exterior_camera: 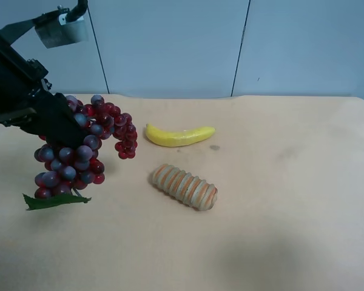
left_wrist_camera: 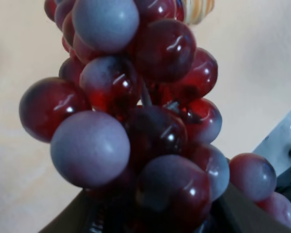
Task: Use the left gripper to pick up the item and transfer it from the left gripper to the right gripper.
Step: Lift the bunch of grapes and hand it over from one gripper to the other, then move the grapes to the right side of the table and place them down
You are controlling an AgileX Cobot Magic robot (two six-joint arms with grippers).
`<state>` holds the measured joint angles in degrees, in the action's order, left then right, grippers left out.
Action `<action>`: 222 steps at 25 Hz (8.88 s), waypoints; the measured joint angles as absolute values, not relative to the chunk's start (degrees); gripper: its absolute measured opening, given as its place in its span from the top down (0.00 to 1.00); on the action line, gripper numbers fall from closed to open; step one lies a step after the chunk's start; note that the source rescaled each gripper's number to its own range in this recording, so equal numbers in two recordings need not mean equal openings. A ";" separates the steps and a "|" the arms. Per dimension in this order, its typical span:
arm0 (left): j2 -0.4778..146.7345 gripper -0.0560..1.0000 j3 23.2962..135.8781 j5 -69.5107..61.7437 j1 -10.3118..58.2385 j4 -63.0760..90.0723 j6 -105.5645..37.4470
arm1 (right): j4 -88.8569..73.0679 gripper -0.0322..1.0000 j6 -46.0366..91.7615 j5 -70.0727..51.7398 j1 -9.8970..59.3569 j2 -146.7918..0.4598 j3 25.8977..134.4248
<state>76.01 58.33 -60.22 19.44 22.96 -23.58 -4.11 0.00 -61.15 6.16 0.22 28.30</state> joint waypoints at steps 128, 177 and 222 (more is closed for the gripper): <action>54.80 0.01 66.47 -67.19 29.44 -1.74 -12.43 | -69.48 0.96 94.41 -24.71 39.73 -85.88 48.77; -0.16 0.00 28.93 -60.74 13.40 3.90 -4.05 | -69.48 0.97 90.00 -24.51 39.73 -85.88 48.77; -0.16 0.00 28.89 -60.57 -3.27 3.91 -3.98 | -69.48 0.97 80.72 -22.96 39.73 -85.88 48.77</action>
